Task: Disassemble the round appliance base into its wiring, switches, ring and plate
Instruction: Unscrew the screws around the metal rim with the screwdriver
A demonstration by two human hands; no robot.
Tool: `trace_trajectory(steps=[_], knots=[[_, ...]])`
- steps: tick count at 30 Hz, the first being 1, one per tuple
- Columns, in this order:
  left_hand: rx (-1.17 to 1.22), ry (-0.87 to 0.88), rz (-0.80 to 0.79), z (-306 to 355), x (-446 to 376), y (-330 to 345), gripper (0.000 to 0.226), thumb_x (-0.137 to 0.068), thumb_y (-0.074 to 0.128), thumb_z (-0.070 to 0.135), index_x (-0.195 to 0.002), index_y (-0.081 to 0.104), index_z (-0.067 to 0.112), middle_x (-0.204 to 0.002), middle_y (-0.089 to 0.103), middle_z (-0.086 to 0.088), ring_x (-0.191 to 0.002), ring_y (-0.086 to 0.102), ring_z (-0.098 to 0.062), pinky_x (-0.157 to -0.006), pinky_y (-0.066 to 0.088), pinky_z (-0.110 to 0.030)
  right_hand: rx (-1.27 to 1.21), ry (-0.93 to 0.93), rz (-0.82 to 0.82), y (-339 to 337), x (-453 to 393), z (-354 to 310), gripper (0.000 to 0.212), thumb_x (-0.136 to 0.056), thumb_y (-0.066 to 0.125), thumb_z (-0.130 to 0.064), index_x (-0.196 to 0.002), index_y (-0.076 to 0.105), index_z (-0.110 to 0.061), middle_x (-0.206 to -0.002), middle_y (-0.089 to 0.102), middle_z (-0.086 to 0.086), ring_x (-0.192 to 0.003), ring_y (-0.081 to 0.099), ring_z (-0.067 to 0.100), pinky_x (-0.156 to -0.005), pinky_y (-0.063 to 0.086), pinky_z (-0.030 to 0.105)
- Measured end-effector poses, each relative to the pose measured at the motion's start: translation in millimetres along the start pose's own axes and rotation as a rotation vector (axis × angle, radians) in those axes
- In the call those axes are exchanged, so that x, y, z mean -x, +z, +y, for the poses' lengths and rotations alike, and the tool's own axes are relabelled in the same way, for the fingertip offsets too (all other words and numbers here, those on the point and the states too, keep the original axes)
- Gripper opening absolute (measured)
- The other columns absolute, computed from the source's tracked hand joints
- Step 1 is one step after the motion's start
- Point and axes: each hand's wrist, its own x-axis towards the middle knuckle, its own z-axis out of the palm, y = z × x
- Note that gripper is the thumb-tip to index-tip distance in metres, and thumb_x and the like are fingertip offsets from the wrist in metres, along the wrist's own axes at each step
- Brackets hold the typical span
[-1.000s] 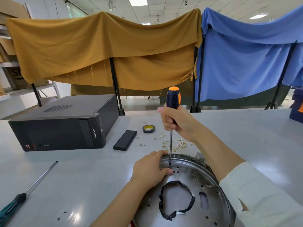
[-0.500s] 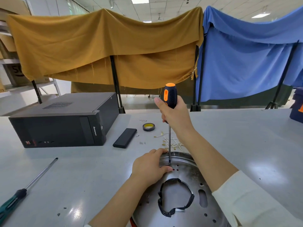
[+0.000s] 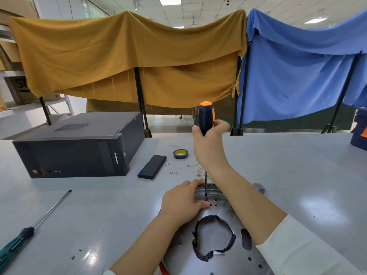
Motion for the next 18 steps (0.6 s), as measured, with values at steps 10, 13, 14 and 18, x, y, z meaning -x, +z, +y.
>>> trace_trajectory(steps=[10, 13, 14, 18], knots=[[0.002, 0.007, 0.006, -1, 0, 1, 0.056, -0.079, 0.053, 0.062, -0.130, 0.035, 0.046, -0.119, 0.052, 0.016, -0.112, 0.052, -0.010, -0.074, 0.037, -0.026, 0.065, 0.050, -0.066, -14, -10, 3, 0.015, -0.089, 0.053, -0.009, -0.090, 0.043, -0.019, -0.072, 0.042, -0.001, -0.055, 0.040, 0.009, -0.041, 0.035, 0.011], [-0.001, 0.012, 0.003, -1, -1, 0, 0.056, -0.080, 0.053, 0.062, -0.130, 0.035, 0.046, -0.121, 0.051, 0.016, -0.113, 0.051, -0.010, -0.078, 0.039, -0.027, -0.115, 0.117, -0.050, -20, -15, 5, 0.025, -0.081, 0.058, -0.004, -0.068, 0.041, -0.017, -0.054, 0.037, -0.001, -0.042, 0.033, 0.011, -0.037, 0.031, 0.020], [-0.003, 0.011, 0.002, -1, 0, 0, 0.056, -0.080, 0.053, 0.062, -0.130, 0.035, 0.046, -0.123, 0.051, 0.016, -0.114, 0.051, -0.010, -0.080, 0.039, -0.027, -0.202, 0.164, -0.131, -23, -18, 5, 0.030, -0.081, 0.057, -0.002, -0.063, 0.038, -0.018, -0.049, 0.033, -0.003, -0.038, 0.028, 0.010, -0.036, 0.027, 0.018], [-0.013, 0.009, 0.004, -1, 0, -1, 0.057, -0.080, 0.053, 0.062, -0.131, 0.035, 0.046, -0.124, 0.051, 0.016, -0.114, 0.051, -0.011, -0.077, 0.037, -0.026, -0.284, 0.225, -0.471, -38, -29, 5, 0.029, -0.089, 0.058, -0.009, -0.069, 0.040, -0.019, -0.050, 0.033, -0.004, -0.040, 0.026, 0.010, -0.040, 0.031, 0.020]])
